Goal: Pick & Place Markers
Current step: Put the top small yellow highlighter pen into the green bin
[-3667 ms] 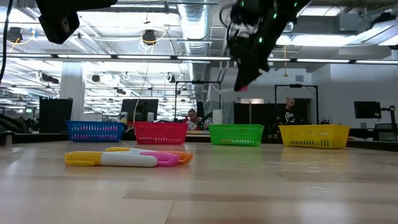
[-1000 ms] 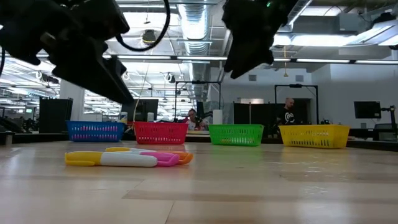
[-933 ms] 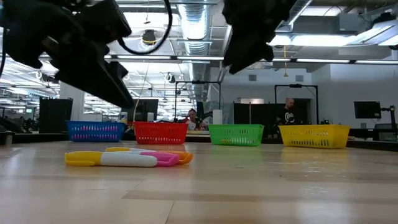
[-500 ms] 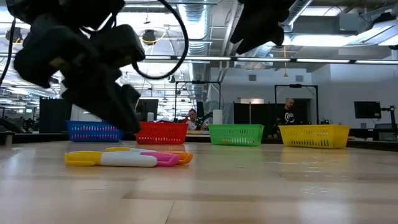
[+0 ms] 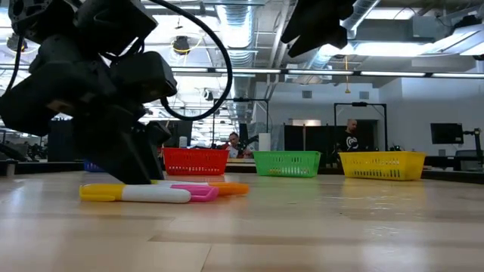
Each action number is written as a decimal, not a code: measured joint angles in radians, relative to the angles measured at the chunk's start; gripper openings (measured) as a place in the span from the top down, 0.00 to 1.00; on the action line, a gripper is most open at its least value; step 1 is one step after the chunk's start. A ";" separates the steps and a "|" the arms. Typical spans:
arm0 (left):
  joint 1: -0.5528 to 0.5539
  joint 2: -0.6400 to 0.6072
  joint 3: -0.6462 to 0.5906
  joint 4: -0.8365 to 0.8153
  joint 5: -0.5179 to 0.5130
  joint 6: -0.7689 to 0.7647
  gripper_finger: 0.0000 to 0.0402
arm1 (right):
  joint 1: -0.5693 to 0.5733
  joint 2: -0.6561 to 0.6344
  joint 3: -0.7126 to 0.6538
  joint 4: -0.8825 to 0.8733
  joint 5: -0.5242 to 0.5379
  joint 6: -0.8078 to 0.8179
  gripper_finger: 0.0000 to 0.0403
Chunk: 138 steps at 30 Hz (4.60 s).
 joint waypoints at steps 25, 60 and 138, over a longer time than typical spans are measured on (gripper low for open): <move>0.002 -0.195 -0.008 -0.047 -0.181 -0.076 0.88 | 0.018 0.002 0.000 0.235 -0.141 -0.087 0.60; 0.002 -0.505 -0.005 0.680 -0.196 0.084 0.87 | 0.072 0.033 0.000 0.949 0.040 -0.383 0.43; 0.121 -0.681 0.062 0.156 -0.189 0.121 0.56 | -0.151 -0.054 0.000 0.500 -0.090 -0.385 0.96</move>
